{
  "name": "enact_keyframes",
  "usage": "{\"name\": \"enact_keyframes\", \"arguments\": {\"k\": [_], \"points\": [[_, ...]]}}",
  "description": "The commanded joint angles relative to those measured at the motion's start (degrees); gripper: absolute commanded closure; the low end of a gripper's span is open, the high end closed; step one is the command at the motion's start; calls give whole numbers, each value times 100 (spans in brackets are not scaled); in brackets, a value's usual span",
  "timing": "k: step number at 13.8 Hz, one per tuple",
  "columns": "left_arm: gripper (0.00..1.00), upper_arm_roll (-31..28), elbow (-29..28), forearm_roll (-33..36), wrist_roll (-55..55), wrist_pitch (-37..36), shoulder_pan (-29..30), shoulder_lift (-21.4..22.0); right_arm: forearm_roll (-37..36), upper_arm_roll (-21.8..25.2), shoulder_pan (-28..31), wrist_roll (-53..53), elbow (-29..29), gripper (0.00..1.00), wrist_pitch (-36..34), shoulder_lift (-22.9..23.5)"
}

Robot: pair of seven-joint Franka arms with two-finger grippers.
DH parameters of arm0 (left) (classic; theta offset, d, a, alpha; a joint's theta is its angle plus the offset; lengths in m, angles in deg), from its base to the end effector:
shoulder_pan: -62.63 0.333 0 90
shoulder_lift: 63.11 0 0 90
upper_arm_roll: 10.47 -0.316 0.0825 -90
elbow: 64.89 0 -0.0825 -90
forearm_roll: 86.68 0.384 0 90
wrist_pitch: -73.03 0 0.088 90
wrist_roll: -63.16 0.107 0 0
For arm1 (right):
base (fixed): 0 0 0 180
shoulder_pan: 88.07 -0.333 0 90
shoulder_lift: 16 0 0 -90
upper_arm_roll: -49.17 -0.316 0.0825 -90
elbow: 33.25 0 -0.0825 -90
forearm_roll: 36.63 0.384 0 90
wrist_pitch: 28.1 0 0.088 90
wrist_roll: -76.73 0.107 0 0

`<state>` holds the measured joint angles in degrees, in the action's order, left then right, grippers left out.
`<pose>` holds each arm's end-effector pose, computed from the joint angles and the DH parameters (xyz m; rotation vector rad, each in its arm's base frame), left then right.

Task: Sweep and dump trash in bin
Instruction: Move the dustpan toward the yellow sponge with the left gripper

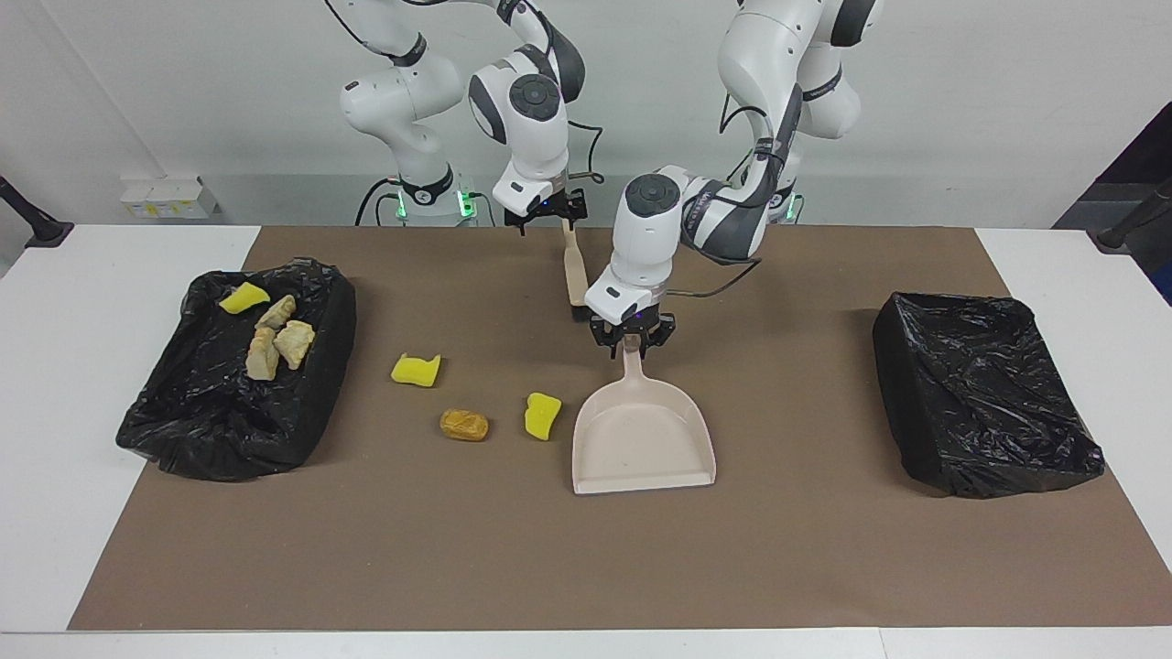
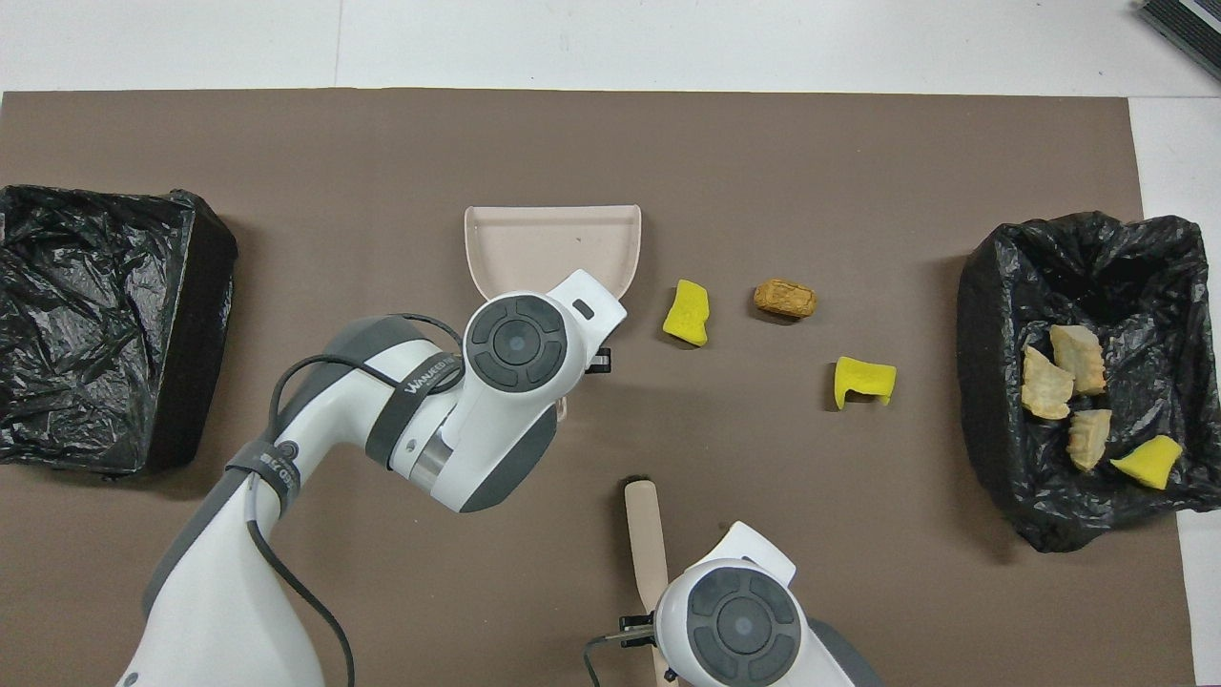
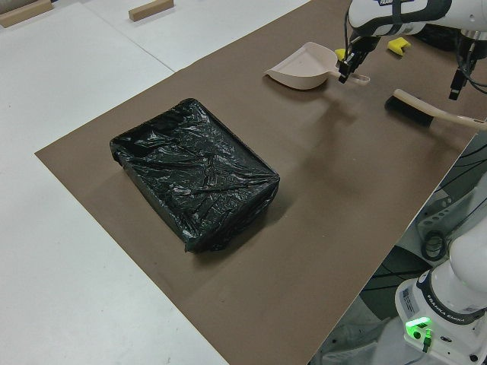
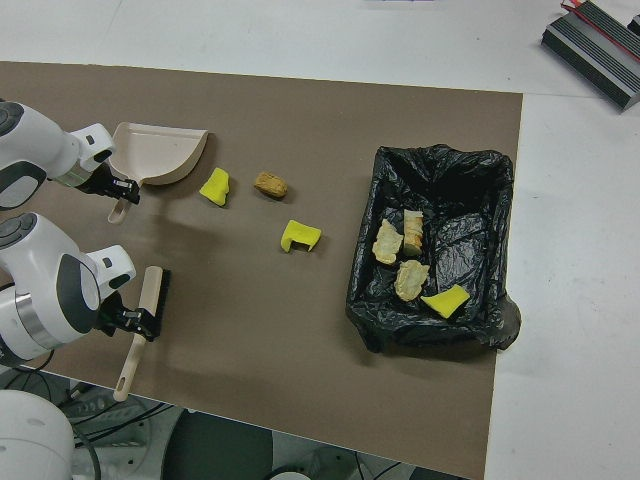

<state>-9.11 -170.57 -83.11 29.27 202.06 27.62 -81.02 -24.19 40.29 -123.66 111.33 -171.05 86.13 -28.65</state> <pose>0.5161 -0.3767 0.3665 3.1155 -0.1227 0.1600 0.3046 0.3177 0.3836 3.1156 0.0886 -0.3845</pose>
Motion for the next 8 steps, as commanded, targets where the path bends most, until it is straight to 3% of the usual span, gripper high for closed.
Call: {"name": "enact_keyframes", "arguments": {"k": [1,5,8], "points": [[100,-4,30,152,653,-79,301,305,136,-9,-229,310,-150,18,397,210],[100,-4,82,144,3013,-422,714,376,144,-9,-502,522,-194,24,855,728],[100,-4,74,108,4430,-483,1005,358,206,-9,-485,425,-185,30,741,738]]}}
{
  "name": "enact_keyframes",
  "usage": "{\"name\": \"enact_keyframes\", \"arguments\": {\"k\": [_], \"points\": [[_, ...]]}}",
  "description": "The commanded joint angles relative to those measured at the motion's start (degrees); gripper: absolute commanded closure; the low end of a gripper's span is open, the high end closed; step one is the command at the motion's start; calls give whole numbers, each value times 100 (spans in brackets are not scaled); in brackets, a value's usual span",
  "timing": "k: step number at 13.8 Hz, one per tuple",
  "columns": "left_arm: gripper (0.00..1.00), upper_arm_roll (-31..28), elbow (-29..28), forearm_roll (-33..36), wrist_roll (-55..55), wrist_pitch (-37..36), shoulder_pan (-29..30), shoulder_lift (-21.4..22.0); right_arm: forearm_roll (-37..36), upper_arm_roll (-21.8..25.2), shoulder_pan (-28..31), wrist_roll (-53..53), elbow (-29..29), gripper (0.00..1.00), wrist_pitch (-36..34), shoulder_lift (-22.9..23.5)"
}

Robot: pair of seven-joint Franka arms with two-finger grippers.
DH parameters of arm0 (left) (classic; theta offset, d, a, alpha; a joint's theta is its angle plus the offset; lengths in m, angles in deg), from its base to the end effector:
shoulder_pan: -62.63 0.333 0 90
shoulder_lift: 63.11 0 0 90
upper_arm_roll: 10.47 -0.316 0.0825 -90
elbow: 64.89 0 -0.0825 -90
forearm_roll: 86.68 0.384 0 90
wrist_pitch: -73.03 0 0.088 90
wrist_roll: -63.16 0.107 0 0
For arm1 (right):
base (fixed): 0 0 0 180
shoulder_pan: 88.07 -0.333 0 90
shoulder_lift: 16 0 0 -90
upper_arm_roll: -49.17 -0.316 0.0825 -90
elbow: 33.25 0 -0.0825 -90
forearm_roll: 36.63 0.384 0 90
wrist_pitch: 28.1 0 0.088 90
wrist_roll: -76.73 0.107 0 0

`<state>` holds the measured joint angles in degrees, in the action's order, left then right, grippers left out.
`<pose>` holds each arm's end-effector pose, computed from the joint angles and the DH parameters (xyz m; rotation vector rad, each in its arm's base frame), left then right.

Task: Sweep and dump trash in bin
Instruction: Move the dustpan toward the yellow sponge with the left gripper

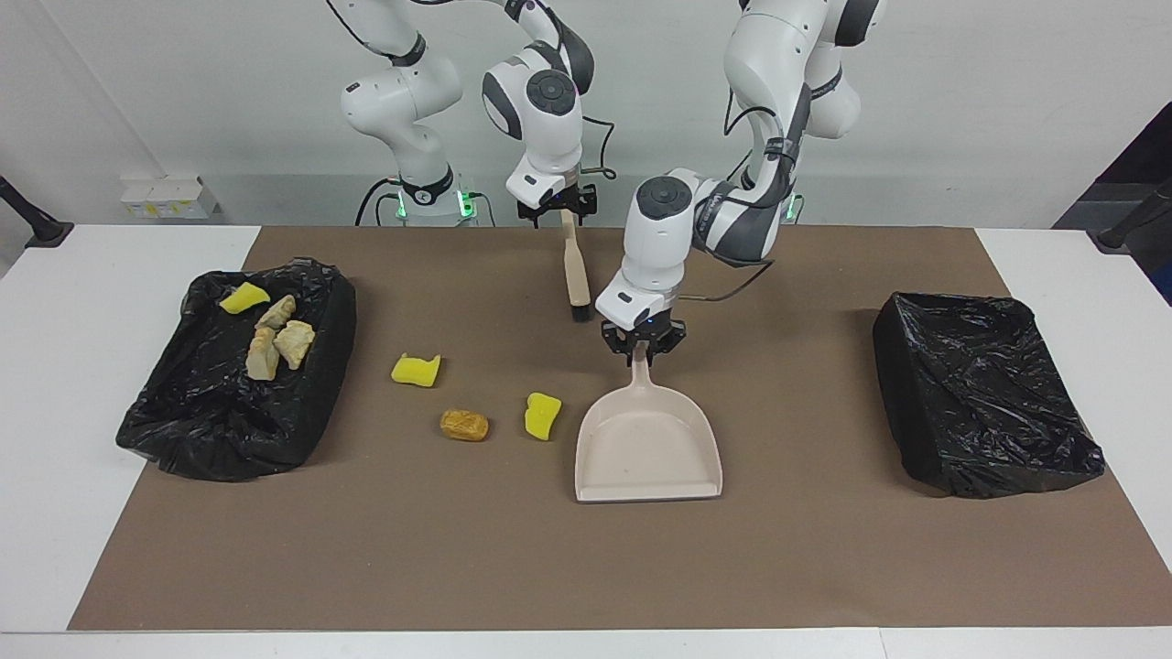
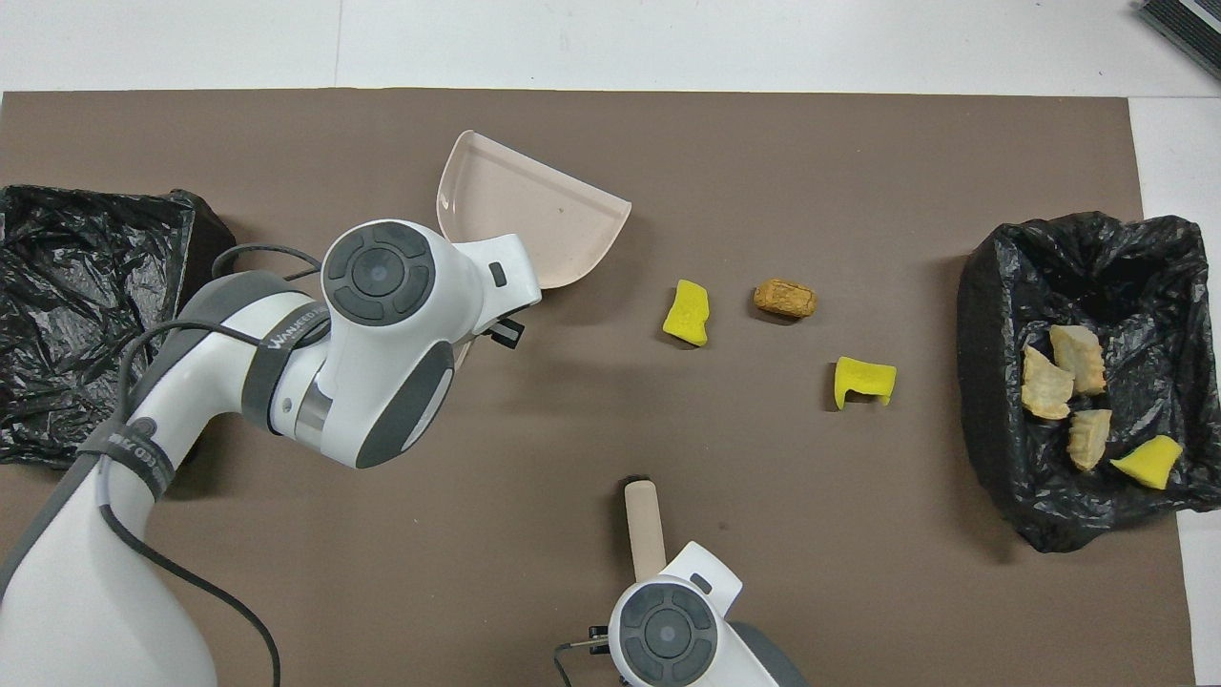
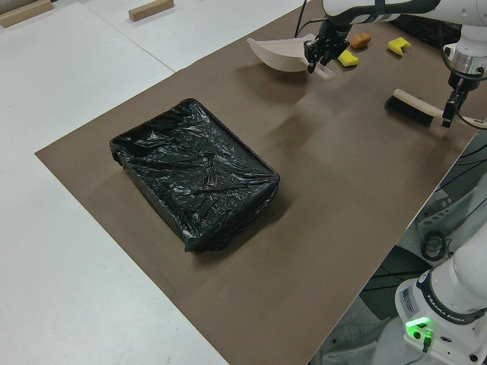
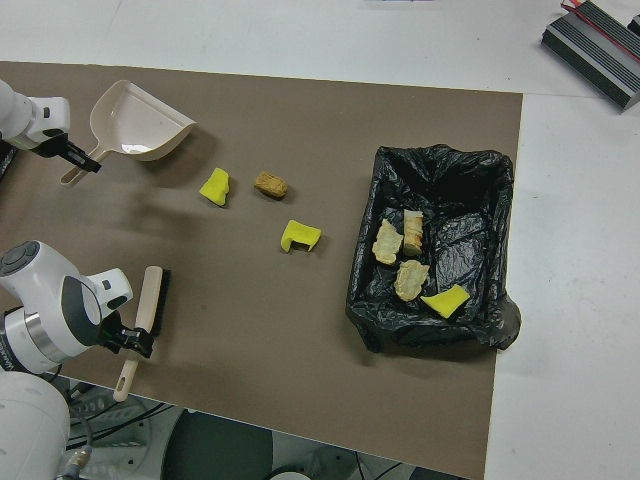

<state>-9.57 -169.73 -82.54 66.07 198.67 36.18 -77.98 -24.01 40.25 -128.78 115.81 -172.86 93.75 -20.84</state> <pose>0.5645 -0.2884 0.4013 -2.9794 0.8672 -0.1759 0.2837 0.3480 0.3192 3.0698 0.0681 -0.4208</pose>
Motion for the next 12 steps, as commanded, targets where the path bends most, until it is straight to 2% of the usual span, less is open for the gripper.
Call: {"name": "enact_keyframes", "arguments": {"k": [1,4,5,6,7,10,12], "points": [[100,51,7,35,1260,-318,262,55,188,-4,28,-40,-4,34,-108,-43],[100,42,-19,26,2816,-522,298,72,258,-4,46,-111,48,50,-513,-131],[100,42,-37,26,3134,-566,298,81,319,-4,54,-111,48,63,-548,-192],[100,51,-46,26,3372,-653,316,81,329,-4,63,-102,48,85,-566,-210],[100,42,-63,26,3670,-654,264,46,329,-4,63,-102,48,100,-557,-210],[100,59,-54,104,3752,-698,88,20,329,13,177,-110,136,100,-575,-219],[100,60,-72,105,3744,-733,-88,20,329,14,352,-93,442,100,-749,-210]]}}
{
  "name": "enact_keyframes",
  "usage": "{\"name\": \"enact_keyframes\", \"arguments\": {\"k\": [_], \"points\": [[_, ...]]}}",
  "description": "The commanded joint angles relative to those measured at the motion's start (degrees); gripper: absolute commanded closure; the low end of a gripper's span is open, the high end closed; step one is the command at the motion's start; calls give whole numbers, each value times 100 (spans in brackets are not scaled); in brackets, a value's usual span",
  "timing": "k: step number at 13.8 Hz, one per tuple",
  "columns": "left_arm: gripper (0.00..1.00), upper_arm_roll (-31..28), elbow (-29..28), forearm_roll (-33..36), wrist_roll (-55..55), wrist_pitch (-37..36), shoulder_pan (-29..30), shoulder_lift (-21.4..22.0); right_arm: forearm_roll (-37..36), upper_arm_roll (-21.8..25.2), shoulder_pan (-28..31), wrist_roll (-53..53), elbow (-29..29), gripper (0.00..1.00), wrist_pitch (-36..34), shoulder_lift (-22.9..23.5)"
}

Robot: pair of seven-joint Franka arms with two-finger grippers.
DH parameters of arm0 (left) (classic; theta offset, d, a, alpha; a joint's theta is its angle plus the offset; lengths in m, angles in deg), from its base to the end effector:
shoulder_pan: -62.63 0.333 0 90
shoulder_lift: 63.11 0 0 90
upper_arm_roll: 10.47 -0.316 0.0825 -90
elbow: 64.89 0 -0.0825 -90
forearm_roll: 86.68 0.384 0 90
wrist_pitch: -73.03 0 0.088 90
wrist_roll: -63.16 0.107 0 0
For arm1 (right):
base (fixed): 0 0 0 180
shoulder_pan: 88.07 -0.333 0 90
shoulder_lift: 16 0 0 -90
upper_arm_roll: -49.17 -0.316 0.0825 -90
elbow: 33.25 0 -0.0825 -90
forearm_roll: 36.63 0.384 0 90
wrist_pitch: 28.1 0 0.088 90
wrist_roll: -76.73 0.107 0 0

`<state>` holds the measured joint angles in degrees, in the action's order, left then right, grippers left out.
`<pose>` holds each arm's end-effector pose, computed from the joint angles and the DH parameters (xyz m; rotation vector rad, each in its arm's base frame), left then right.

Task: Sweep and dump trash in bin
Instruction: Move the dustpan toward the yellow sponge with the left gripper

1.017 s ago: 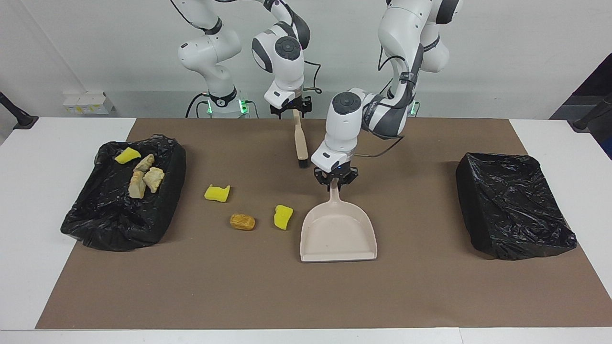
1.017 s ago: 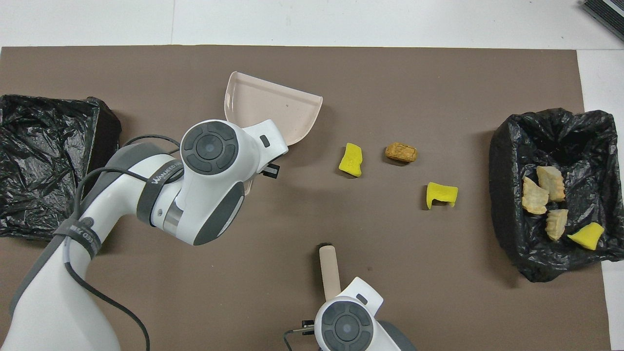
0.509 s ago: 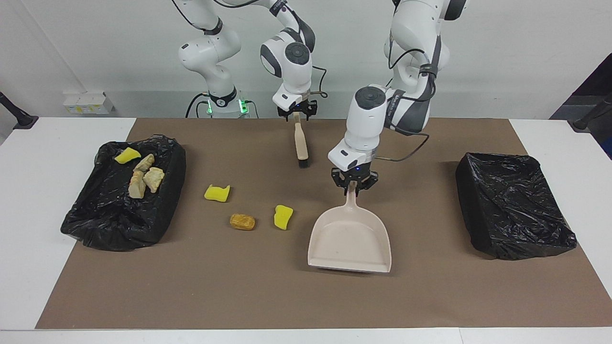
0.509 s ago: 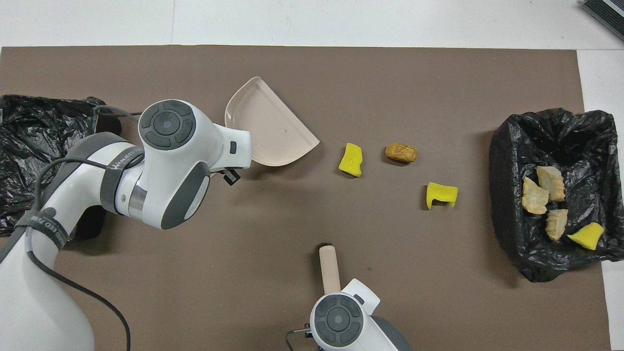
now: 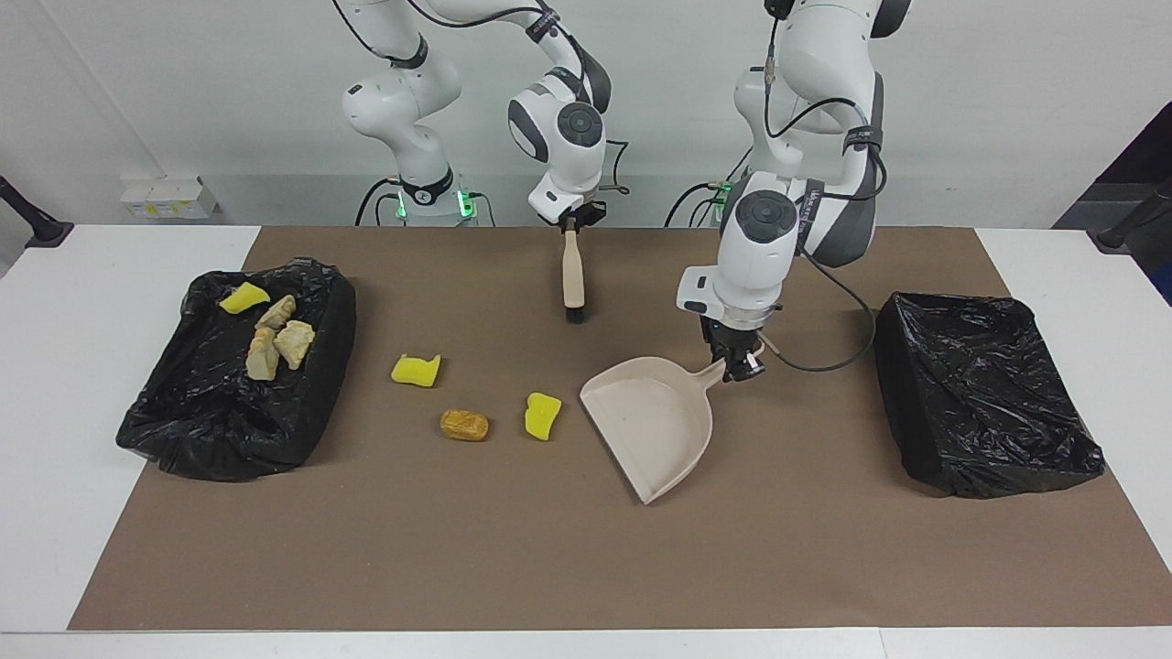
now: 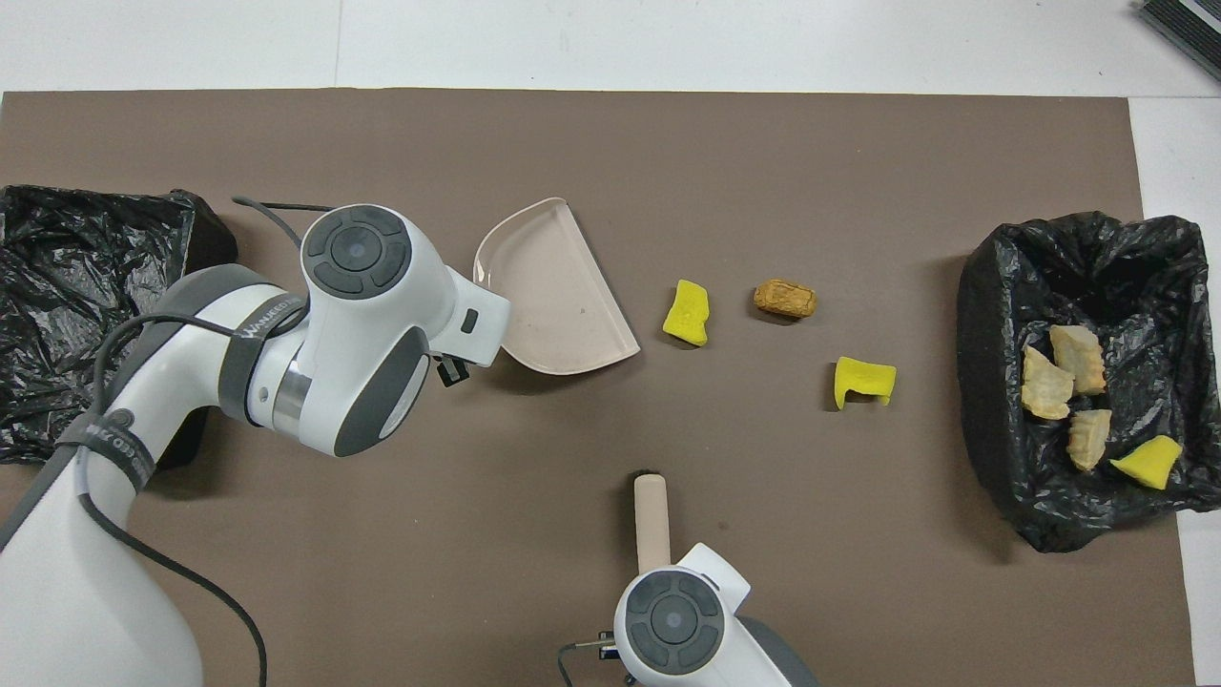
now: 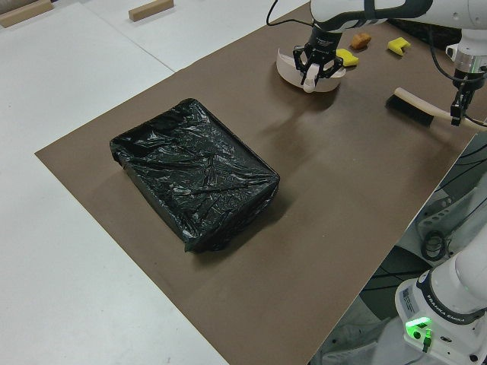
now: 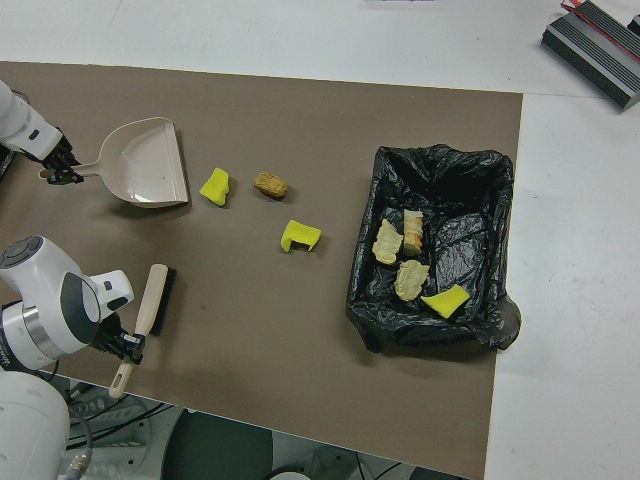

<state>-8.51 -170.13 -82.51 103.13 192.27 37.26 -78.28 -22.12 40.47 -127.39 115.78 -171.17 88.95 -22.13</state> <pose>0.5540 -0.2808 0.3846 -2.5415 1.7569 0.0401 0.2900 0.3426 0.3363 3.0665 0.0134 -0.4924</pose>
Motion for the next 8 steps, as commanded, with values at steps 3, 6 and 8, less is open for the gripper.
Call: {"name": "enact_keyframes", "arguments": {"k": [3,6,8], "points": [[100,-47,-277,128,11,64,-495,180,0,26,503,-116,739,100,-901,-72],[100,-56,-357,136,11,13,-504,216,-631,17,1169,-396,1214,100,-1482,-20],[100,-56,-400,198,10,21,-530,251,-965,9,1584,-582,1408,100,-1606,138]]}}
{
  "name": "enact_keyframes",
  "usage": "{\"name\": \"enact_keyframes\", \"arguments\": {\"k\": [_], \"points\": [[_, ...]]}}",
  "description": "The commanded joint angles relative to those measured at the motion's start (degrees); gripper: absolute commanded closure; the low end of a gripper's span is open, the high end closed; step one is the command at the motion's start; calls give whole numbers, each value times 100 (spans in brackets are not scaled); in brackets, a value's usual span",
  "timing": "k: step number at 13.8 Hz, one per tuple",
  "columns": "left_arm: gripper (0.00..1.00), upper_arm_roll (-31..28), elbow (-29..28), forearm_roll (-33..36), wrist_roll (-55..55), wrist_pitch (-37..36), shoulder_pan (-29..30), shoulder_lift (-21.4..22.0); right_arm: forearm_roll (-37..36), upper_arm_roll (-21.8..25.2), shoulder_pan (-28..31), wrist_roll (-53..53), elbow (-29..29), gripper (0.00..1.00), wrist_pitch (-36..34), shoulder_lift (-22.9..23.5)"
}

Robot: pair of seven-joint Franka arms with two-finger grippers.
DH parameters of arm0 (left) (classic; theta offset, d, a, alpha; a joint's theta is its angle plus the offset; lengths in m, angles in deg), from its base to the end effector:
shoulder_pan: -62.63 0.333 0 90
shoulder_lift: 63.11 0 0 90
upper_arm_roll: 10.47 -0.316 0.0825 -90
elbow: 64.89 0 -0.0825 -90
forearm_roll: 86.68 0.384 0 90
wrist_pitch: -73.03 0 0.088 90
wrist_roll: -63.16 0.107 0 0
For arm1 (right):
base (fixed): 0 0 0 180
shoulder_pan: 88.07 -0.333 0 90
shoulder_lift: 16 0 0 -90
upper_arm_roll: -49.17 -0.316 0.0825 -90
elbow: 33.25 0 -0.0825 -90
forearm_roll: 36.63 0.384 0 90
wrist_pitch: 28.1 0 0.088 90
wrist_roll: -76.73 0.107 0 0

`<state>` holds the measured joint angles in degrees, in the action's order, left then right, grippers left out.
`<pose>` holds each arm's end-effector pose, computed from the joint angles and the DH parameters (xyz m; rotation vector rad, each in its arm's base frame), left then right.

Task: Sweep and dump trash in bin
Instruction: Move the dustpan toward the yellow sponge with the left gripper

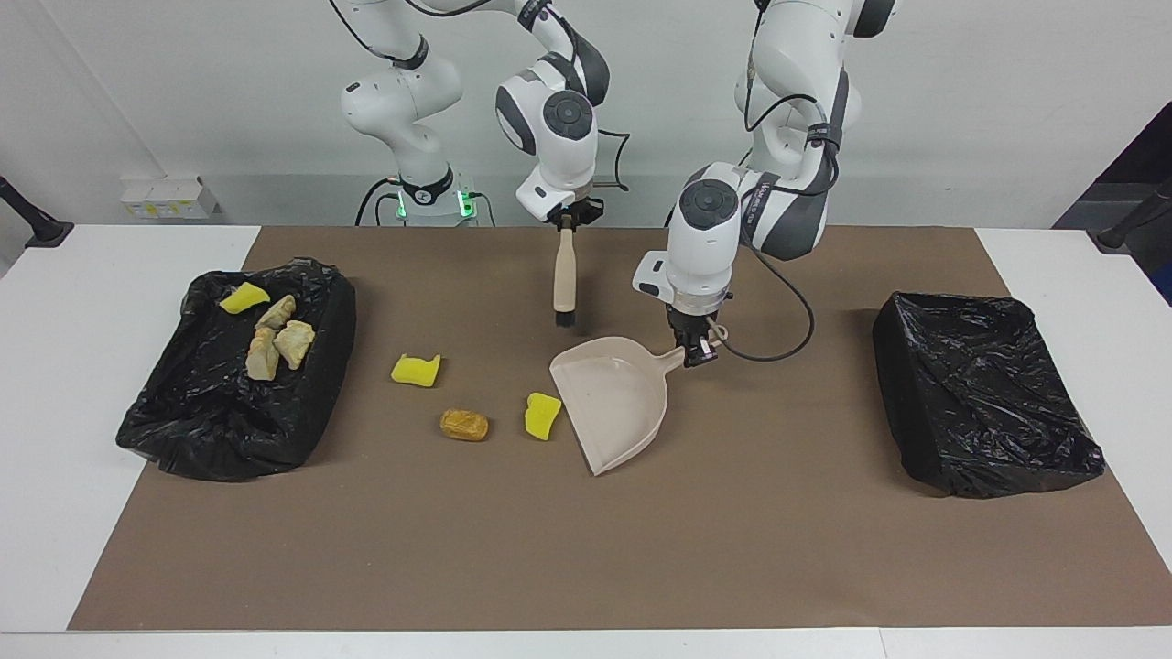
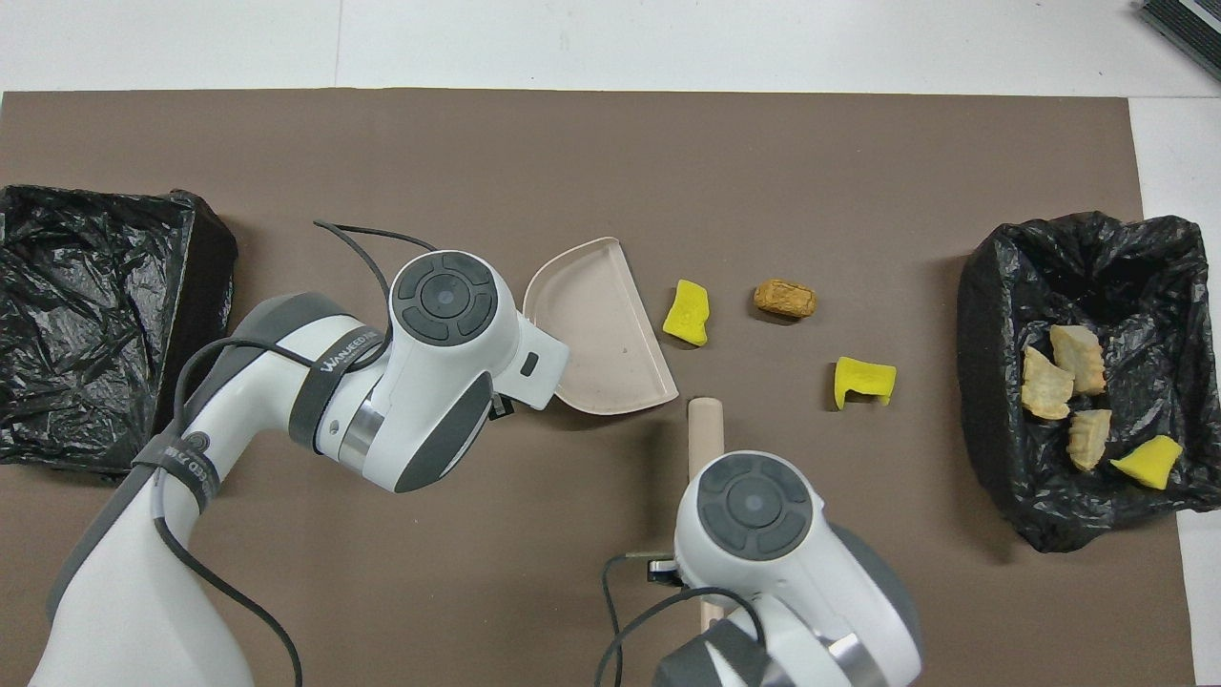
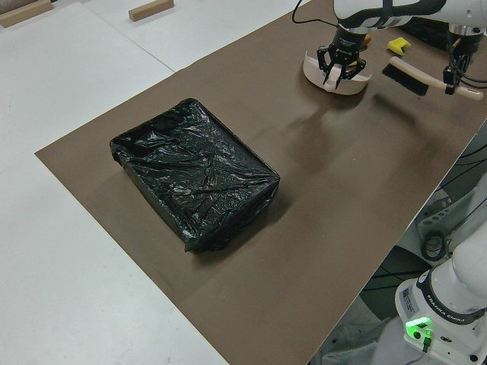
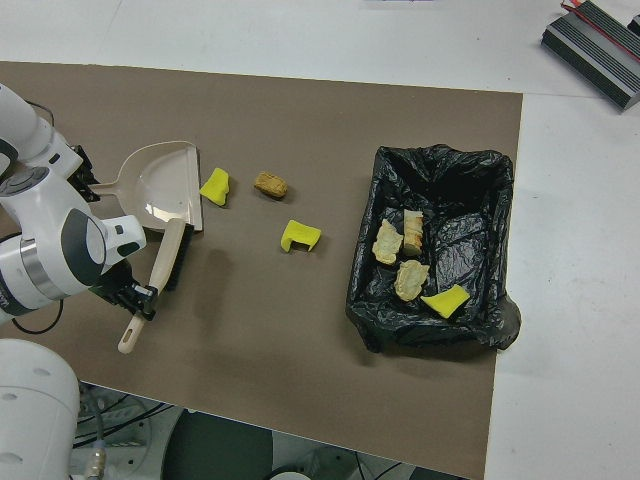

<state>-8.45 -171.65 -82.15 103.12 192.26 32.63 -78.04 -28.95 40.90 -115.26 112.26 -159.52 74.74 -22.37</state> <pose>0.5238 -0.3216 0.3751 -2.4601 1.8612 0.0719 0.3792 0.2849 0.4081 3.0212 -0.0816 -0.4666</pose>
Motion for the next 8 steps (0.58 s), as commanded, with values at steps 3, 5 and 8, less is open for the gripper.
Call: {"name": "enact_keyframes", "arguments": {"k": [3,5,8], "points": [[100,-61,-397,171,3,48,-112,306,-785,-25,976,-240,402,100,-176,381],[100,-61,-468,171,3,57,-112,350,-961,-25,1539,-231,218,100,-194,338],[100,-61,-512,171,3,48,-155,385,-997,-25,2067,-179,-291,100,-202,84]]}}
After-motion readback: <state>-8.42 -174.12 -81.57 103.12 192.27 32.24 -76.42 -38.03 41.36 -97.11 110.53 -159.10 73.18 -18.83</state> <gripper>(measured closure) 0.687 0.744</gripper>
